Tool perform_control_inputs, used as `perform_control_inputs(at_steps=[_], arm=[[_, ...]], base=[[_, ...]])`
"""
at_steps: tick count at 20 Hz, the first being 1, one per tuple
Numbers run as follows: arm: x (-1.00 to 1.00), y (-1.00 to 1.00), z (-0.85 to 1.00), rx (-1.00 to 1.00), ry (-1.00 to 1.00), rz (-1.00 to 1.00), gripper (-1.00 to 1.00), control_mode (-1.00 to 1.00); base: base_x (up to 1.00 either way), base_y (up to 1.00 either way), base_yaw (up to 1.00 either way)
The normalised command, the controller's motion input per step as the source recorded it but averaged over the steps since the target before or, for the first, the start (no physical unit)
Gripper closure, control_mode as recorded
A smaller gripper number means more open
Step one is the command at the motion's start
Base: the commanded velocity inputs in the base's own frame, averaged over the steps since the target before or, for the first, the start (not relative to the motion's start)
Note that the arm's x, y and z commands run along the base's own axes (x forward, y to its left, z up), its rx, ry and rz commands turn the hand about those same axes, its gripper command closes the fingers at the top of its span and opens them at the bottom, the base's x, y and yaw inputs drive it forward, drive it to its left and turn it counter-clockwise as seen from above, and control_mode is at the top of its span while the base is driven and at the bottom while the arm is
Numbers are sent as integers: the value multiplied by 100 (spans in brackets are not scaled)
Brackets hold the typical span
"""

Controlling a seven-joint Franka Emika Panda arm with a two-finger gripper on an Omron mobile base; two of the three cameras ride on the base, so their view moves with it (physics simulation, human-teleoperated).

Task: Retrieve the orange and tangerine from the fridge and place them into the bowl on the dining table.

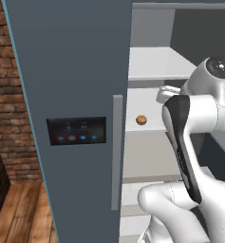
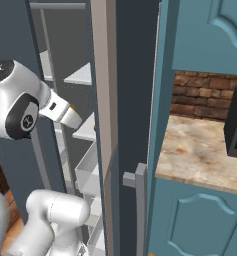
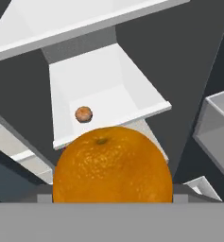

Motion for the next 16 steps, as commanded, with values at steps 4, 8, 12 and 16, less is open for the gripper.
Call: perform_control_inputs(at_steps=[4,8,12,16], arm=[[-43,5,-10,0,0,0,100,100],[0,0,0,0,0,0,100,100],[0,0,0,0,0,0,100,100],[0,0,0,0,0,0,100,100]], base=[[-43,5,0],[-98,13,0],[-100,22,0],[-89,19,0]])
